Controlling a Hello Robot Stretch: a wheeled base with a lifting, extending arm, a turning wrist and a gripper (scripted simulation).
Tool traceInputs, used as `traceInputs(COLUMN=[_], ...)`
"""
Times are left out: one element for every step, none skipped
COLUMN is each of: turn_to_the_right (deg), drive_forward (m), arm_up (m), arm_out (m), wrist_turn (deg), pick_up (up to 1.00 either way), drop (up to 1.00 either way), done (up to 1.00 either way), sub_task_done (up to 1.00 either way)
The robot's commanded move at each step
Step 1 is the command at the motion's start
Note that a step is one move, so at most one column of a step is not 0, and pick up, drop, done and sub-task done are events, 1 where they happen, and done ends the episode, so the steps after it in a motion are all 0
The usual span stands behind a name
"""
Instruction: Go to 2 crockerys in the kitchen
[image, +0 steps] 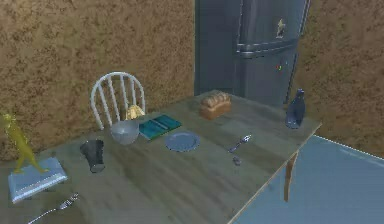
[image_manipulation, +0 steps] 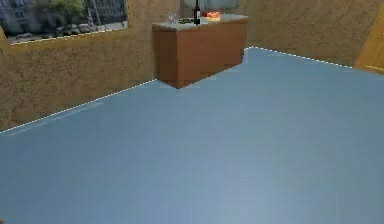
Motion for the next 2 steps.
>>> traceInputs(turn_to_the_right=[-27.0,0.0], drive_forward=[0.0,0.0], arm_up=[0.0,0.0], arm_out=[0.0,0.0], wrist_turn=[0.0,0.0], pick_up=[0.0,0.0], drop=[0.0,0.0], done=[0.0,0.0], sub_task_done=[0.0,1.0])
